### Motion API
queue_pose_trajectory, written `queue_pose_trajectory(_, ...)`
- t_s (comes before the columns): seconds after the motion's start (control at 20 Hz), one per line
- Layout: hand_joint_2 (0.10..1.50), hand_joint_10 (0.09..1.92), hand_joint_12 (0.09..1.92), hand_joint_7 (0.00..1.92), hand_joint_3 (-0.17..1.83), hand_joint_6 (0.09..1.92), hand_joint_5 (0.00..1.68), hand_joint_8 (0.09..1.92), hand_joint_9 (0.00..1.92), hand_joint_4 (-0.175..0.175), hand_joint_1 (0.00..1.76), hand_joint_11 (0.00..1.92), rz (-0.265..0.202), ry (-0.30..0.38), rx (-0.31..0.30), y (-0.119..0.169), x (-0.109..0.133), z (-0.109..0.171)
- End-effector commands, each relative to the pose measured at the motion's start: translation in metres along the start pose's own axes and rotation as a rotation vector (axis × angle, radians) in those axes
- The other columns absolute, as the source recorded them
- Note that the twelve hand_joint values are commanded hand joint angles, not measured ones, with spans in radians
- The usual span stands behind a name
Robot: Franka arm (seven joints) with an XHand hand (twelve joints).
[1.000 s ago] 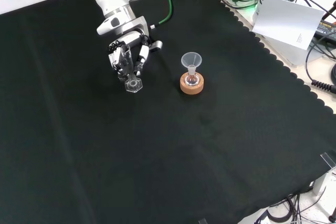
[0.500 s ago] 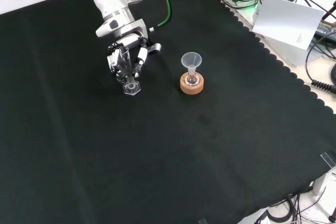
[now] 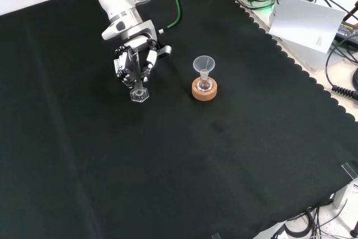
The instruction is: Put the graduated cylinder back on the table.
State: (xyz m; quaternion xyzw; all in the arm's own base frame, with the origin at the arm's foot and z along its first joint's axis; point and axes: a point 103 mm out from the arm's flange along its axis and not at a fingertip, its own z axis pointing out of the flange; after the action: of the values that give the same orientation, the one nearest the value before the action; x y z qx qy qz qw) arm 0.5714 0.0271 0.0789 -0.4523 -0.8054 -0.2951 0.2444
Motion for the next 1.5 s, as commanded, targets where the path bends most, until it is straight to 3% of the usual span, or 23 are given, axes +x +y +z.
queue_pose_trajectory(0.05, 1.17, 0.09, 0.89, 0.81, 0.00, 1.15, 0.88, 0.65, 1.28, -0.017, 1.06, 1.07, 0.001, 0.003, 0.013, -0.003, 0.000, 0.000)
queue_pose_trajectory(0.2, 1.16, 0.09, 0.95, 0.77, 0.00, 1.13, 0.89, 0.65, 1.25, 0.036, 1.04, 1.01, 0.007, 0.006, 0.030, -0.004, 0.001, -0.001)
queue_pose_trajectory(0.4, 1.09, 0.09, 1.09, 0.67, -0.07, 0.76, 0.77, 0.62, 1.13, -0.021, 0.97, 0.81, 0.022, 0.011, 0.057, -0.005, 0.001, -0.004)
queue_pose_trajectory(1.0, 1.05, 0.09, 1.25, 0.51, -0.17, 0.60, 0.51, 0.62, 0.95, -0.052, 0.90, 0.54, 0.066, -0.023, 0.059, -0.001, 0.003, -0.026)
queue_pose_trajectory(1.35, 0.98, 0.09, 1.36, 0.13, -0.17, 0.14, 0.22, 0.68, 0.66, -0.090, 0.81, 0.26, 0.108, -0.092, 0.084, -0.003, 0.008, -0.050)
queue_pose_trajectory(1.5, 0.97, 0.09, 1.37, 0.08, -0.17, 0.09, 0.19, 0.69, 0.61, -0.091, 0.79, 0.21, 0.119, -0.134, 0.068, -0.006, 0.015, -0.066)
